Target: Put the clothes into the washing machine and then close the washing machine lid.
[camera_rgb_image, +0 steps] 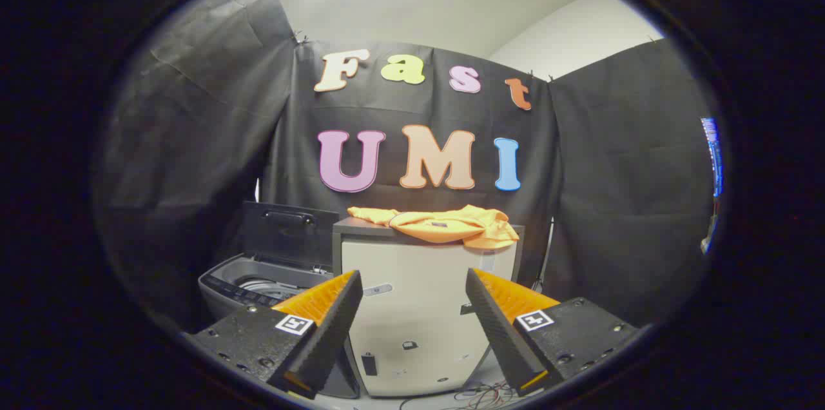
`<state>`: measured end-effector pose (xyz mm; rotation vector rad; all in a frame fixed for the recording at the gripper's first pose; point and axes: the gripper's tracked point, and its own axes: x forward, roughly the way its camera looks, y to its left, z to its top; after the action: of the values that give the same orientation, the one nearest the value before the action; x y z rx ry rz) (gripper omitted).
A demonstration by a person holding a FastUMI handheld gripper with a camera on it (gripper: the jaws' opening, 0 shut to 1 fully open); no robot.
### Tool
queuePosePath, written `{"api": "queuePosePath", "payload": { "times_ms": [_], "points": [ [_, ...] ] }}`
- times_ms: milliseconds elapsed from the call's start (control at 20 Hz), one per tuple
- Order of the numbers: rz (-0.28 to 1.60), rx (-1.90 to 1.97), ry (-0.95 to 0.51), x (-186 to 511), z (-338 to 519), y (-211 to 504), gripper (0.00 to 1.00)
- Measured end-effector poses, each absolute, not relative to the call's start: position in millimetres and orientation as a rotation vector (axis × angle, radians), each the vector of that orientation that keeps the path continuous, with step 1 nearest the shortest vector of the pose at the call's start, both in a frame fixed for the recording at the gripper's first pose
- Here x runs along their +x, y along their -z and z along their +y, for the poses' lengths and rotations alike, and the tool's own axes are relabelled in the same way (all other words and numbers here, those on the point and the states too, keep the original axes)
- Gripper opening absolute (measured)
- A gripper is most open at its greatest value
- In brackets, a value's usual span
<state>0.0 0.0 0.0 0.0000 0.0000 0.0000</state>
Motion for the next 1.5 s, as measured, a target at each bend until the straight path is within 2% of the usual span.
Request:
{"api": "queuePosePath", "payload": {
  "times_ms": [950,1500],
  "points": [
    [-0.021,0.136,0.063,8.1,-13.7,-16.2,0.98],
    [0.113,0.133,0.086,105.5,-39.6,-56.8,0.95]
  ]
}}
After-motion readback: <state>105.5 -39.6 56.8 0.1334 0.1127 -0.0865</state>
